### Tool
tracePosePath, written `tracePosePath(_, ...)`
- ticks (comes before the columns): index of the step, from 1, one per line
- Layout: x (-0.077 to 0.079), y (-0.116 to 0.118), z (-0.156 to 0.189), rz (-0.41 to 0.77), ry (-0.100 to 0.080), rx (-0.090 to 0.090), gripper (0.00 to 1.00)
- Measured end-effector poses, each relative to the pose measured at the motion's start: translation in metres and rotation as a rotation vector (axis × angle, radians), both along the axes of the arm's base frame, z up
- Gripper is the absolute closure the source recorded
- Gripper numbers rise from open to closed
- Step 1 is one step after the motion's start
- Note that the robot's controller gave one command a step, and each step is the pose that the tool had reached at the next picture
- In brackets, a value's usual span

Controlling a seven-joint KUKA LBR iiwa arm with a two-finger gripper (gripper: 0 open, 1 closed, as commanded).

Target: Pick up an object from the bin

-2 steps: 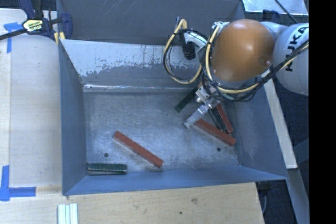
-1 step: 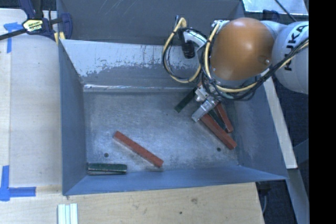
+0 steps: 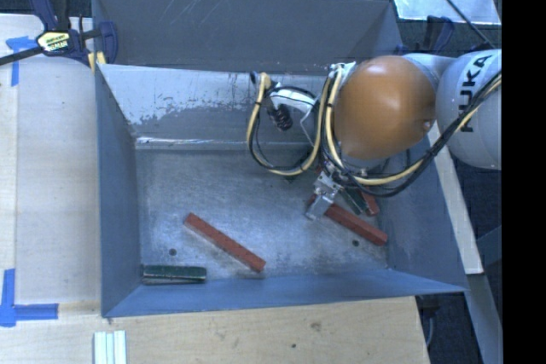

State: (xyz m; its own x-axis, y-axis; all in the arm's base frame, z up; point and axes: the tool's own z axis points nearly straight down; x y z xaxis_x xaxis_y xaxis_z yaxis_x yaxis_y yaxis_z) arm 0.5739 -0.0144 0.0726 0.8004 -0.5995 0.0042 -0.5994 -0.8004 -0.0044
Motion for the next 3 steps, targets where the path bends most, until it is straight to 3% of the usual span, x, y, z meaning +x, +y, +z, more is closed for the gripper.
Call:
tracePosePath(1,-0.020,0.113,0.014,0.283,0.006,0.003,1.00)
tracePosePath(2,-0.023,0.140,0.067,0.299,0.002,0.001,1.00)
tracePosePath(3,-0.081,0.142,0.226,0.345,0.000,-0.001,1.00)
